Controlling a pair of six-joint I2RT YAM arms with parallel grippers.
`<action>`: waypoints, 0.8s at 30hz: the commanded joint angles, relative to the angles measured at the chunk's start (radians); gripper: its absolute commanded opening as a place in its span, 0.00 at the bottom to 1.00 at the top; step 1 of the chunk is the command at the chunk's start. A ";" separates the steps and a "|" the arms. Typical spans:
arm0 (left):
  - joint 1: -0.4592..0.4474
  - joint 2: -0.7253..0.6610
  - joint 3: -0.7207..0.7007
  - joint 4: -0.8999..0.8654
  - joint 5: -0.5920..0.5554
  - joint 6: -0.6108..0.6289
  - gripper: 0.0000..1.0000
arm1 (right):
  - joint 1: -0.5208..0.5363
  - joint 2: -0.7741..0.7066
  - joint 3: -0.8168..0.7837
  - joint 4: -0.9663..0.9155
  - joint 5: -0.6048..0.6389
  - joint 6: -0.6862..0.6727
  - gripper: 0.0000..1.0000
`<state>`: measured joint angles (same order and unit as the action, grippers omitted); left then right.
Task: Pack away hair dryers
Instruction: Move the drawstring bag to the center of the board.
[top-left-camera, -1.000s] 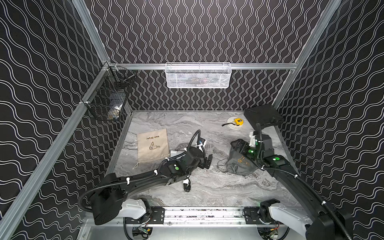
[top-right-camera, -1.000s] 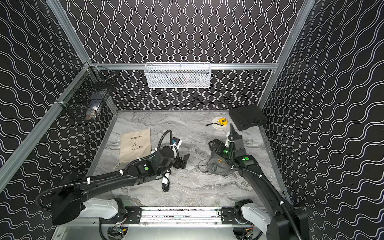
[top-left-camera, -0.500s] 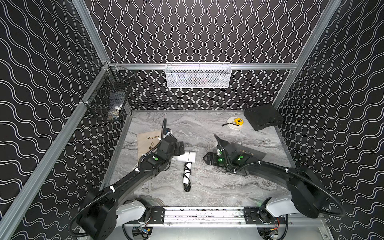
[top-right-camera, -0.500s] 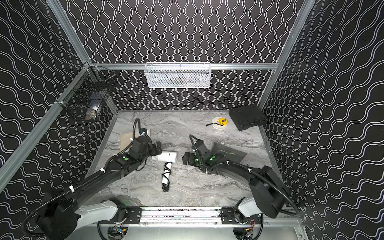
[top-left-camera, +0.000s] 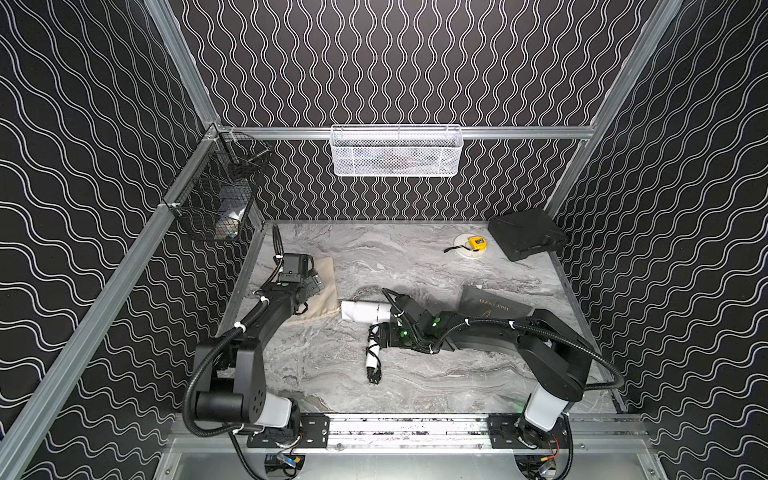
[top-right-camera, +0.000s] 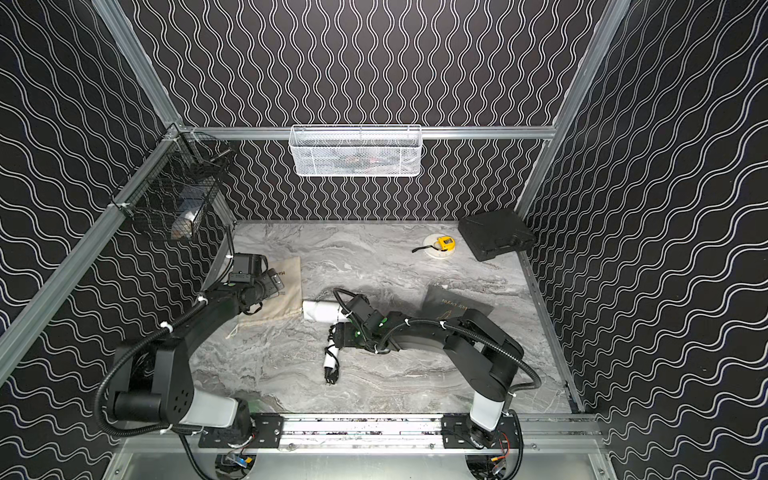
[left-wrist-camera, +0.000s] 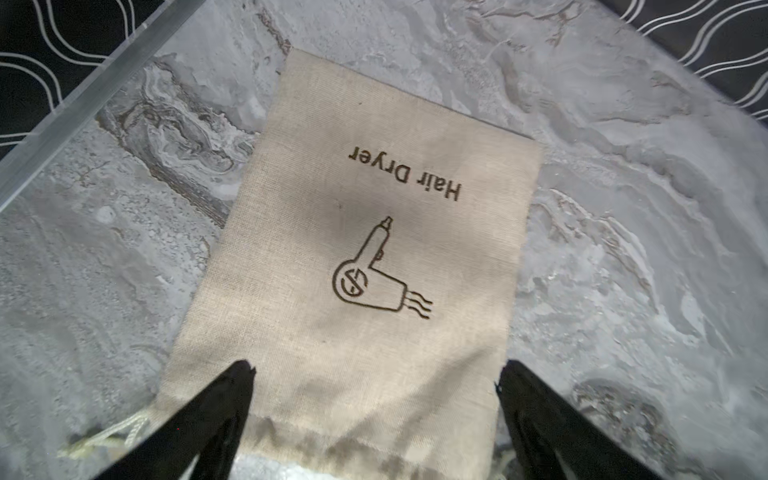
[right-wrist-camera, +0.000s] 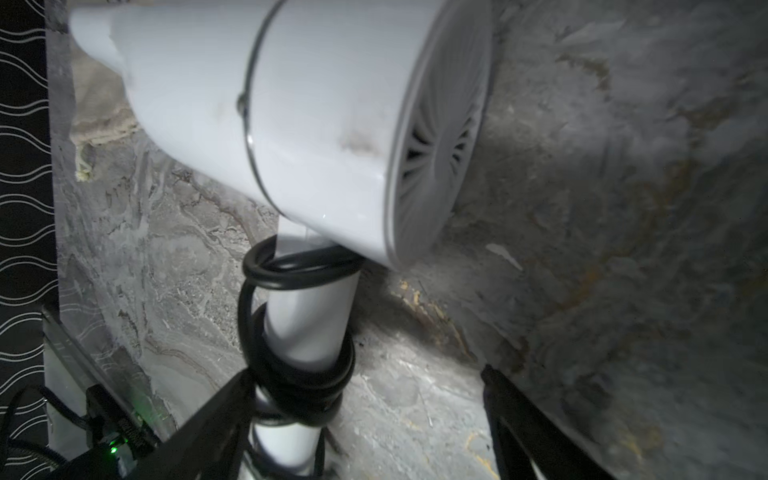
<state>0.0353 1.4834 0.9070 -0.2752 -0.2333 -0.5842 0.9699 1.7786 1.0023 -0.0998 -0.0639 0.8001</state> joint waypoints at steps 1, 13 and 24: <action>0.008 0.058 0.023 0.002 -0.004 0.006 0.90 | 0.023 0.030 0.029 0.005 -0.005 0.019 0.85; 0.008 0.193 -0.014 0.043 0.051 -0.014 0.65 | 0.052 0.148 0.117 -0.071 0.013 0.034 0.76; -0.095 0.229 -0.056 0.098 0.040 -0.031 0.61 | -0.013 0.095 0.025 -0.059 0.039 0.040 0.41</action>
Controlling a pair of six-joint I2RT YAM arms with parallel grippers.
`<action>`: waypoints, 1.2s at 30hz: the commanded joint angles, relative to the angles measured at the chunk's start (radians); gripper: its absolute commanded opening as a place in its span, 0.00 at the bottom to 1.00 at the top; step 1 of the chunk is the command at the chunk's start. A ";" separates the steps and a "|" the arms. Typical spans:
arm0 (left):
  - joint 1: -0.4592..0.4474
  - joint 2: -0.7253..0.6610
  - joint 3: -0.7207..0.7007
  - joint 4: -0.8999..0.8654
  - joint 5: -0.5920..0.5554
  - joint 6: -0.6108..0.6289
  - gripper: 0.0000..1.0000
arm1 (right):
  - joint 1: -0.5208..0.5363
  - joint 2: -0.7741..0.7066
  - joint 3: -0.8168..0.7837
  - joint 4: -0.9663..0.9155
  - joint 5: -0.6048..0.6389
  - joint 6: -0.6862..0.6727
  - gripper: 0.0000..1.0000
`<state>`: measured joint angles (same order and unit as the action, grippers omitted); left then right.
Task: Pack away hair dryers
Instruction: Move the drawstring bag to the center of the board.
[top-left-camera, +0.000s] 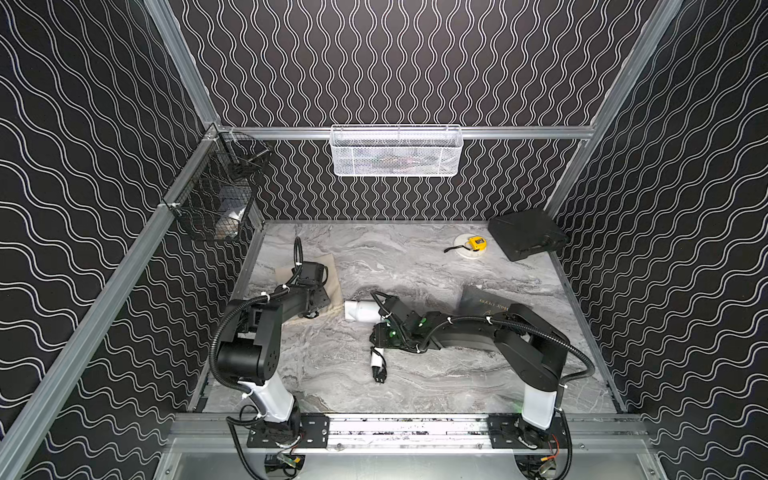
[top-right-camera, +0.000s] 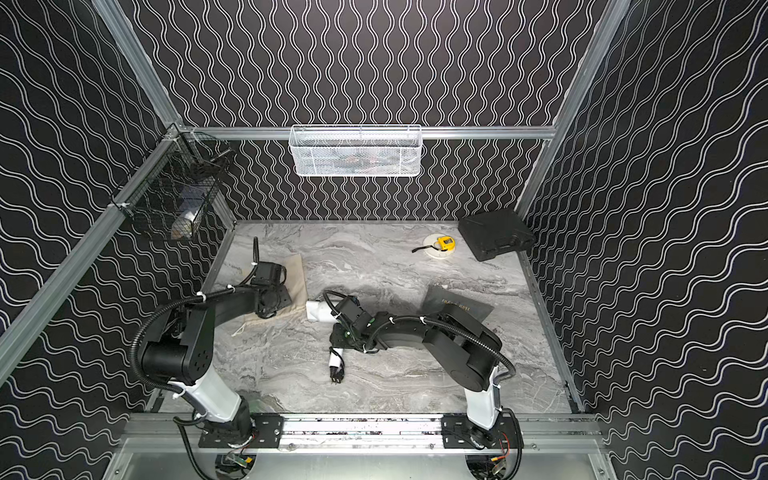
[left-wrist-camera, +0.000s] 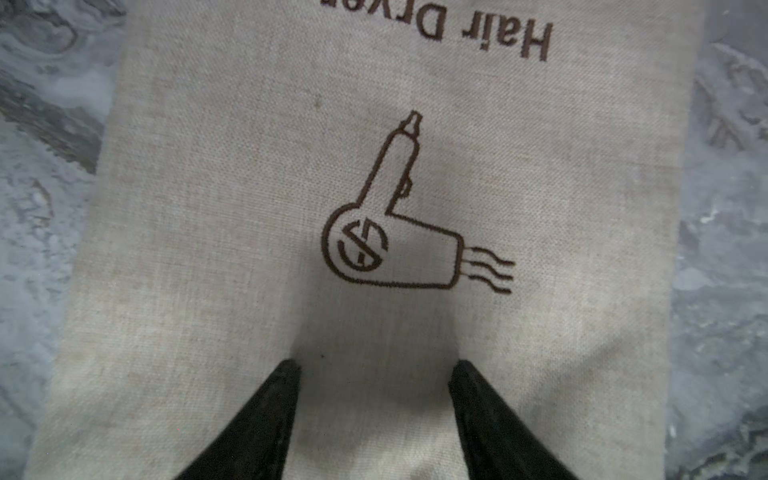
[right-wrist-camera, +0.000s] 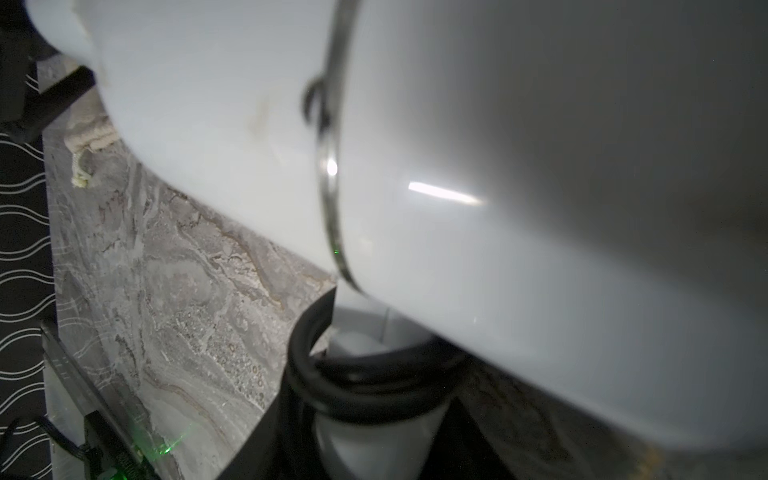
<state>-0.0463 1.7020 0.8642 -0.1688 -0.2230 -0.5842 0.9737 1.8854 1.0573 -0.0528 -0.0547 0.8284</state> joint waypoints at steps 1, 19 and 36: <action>-0.024 0.017 -0.011 -0.006 0.030 -0.031 0.60 | -0.028 -0.027 -0.044 -0.106 0.031 0.003 0.40; -0.318 0.089 -0.011 0.076 -0.021 -0.041 0.59 | -0.244 -0.265 -0.261 -0.097 -0.032 -0.217 0.31; -0.395 -0.054 -0.070 0.045 -0.119 -0.009 0.67 | -0.268 -0.348 -0.264 -0.129 -0.011 -0.288 0.63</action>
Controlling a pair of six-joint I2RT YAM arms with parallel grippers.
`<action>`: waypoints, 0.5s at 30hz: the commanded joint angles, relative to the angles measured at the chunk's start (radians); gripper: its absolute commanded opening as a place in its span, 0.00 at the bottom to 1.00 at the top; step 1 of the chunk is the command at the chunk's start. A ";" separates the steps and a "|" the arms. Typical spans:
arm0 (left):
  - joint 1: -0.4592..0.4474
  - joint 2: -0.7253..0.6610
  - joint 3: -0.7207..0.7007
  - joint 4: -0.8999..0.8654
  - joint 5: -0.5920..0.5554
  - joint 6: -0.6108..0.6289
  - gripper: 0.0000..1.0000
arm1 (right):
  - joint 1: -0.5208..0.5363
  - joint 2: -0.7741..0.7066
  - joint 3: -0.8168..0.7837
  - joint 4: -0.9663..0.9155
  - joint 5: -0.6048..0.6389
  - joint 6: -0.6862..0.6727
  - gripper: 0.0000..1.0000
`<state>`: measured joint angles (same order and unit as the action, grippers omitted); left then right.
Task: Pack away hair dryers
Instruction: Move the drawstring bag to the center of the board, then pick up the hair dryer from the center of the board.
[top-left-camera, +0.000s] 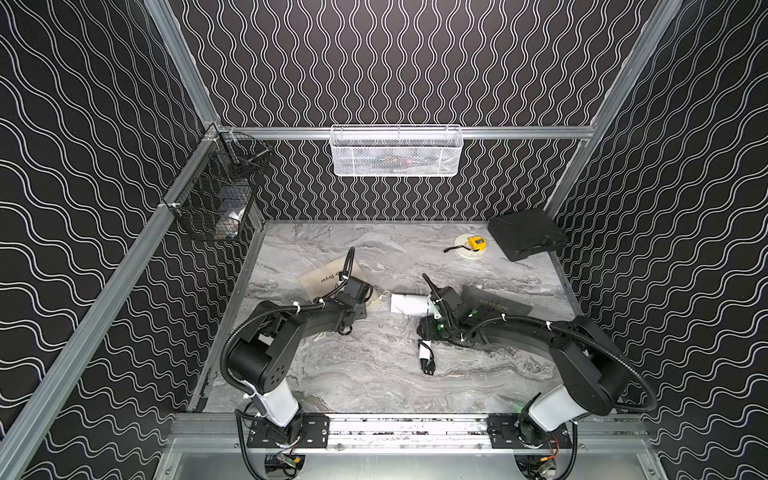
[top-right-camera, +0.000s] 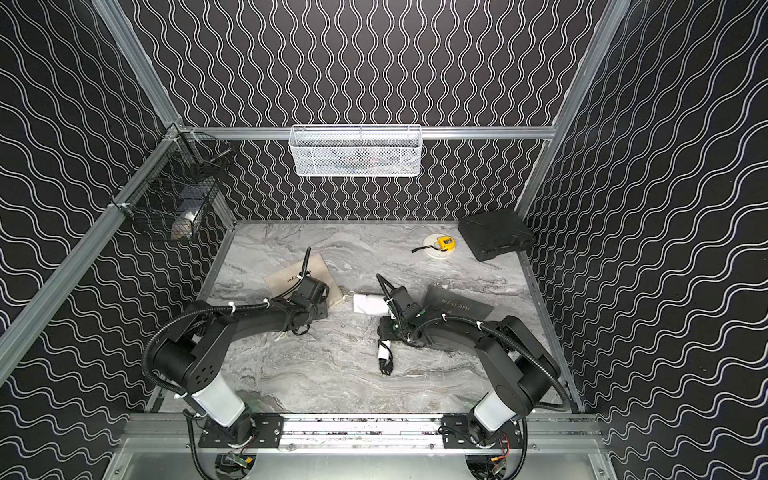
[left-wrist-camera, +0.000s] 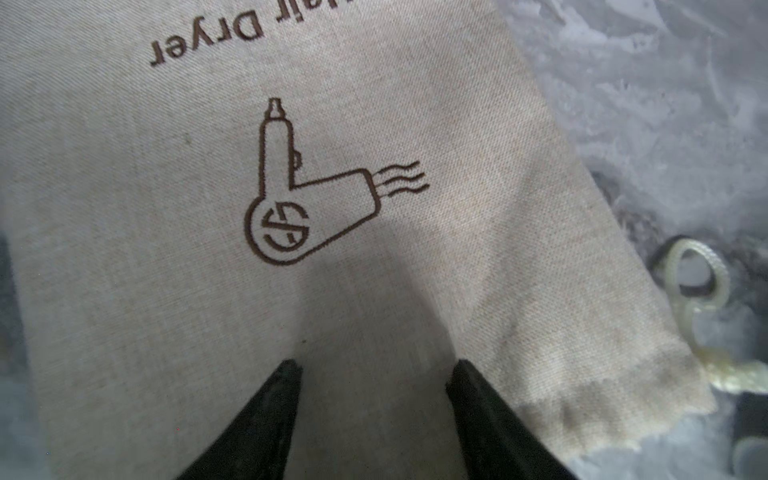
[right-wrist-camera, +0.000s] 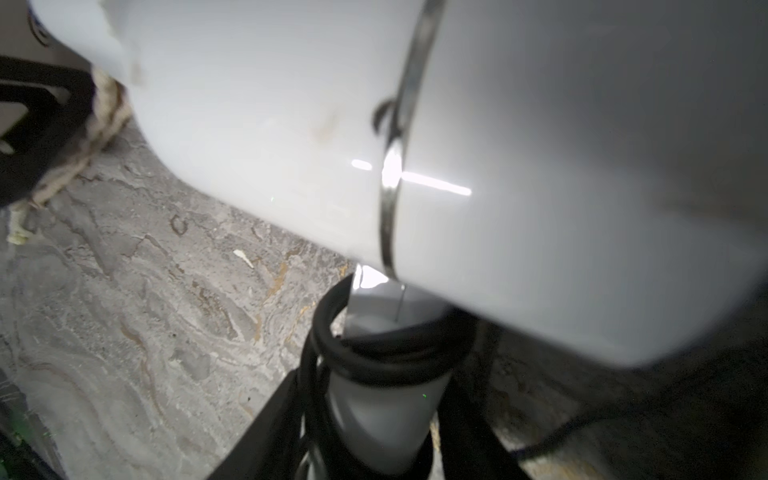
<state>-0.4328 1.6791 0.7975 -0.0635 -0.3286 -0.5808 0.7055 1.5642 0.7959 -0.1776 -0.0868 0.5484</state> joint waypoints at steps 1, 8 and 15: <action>-0.012 -0.049 -0.006 -0.065 -0.015 -0.014 0.69 | 0.000 -0.041 -0.003 -0.015 0.024 -0.005 0.68; -0.049 -0.159 -0.013 -0.065 -0.016 -0.010 0.80 | 0.000 -0.138 -0.027 -0.078 0.026 0.050 0.76; -0.069 -0.205 -0.034 -0.038 0.017 0.001 0.86 | 0.003 -0.148 -0.084 -0.064 -0.020 0.113 0.75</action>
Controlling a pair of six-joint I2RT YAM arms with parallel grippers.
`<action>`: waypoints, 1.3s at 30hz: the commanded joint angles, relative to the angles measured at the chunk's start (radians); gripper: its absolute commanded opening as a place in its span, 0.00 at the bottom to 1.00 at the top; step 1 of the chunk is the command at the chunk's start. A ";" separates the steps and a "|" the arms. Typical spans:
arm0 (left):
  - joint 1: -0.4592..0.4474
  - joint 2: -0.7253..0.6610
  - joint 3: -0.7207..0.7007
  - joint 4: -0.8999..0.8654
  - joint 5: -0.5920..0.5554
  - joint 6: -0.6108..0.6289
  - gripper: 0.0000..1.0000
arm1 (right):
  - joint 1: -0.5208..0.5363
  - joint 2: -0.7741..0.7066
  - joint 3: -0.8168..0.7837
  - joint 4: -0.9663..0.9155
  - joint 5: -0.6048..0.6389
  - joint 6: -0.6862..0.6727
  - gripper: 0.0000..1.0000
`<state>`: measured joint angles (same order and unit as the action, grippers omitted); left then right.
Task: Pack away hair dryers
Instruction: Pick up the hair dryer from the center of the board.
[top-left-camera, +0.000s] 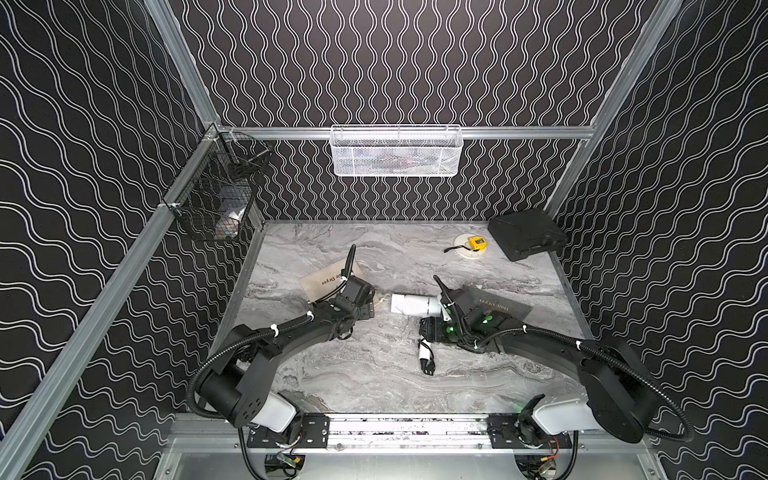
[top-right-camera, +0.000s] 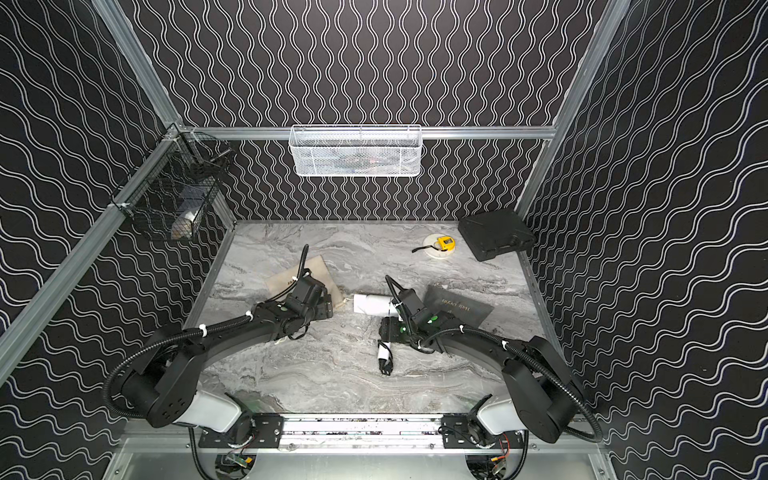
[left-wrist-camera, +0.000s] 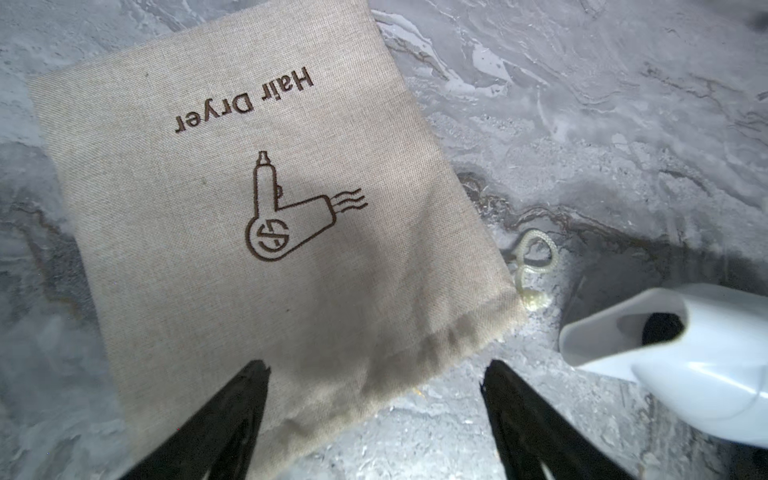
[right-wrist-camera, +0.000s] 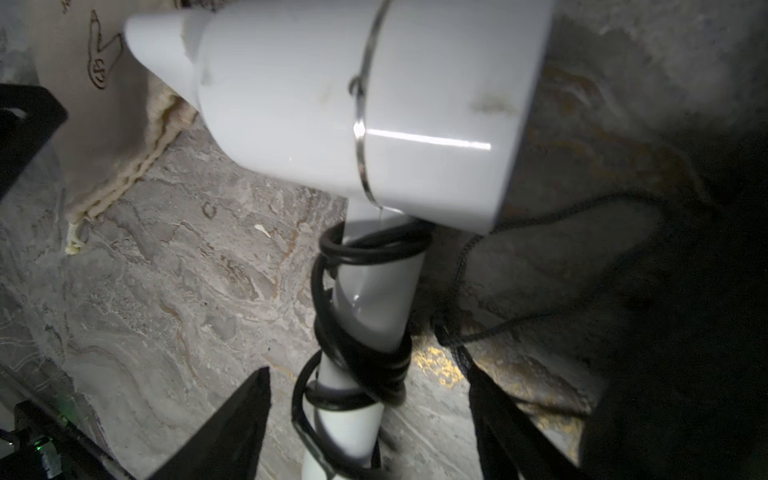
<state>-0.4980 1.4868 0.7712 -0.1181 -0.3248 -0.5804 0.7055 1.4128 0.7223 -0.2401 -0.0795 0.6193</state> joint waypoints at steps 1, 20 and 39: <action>-0.005 -0.019 -0.017 0.023 0.020 0.001 0.86 | 0.006 0.012 -0.012 0.009 -0.034 0.048 0.75; -0.012 -0.073 -0.048 0.062 0.125 0.063 0.86 | 0.025 0.140 -0.016 0.120 -0.002 0.102 0.35; 0.007 -0.246 -0.060 0.239 0.314 0.022 0.99 | 0.028 -0.231 -0.118 0.071 0.127 -0.162 0.09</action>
<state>-0.5034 1.2625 0.7128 0.0223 -0.0921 -0.5499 0.7311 1.2102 0.6029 -0.1680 0.0063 0.5365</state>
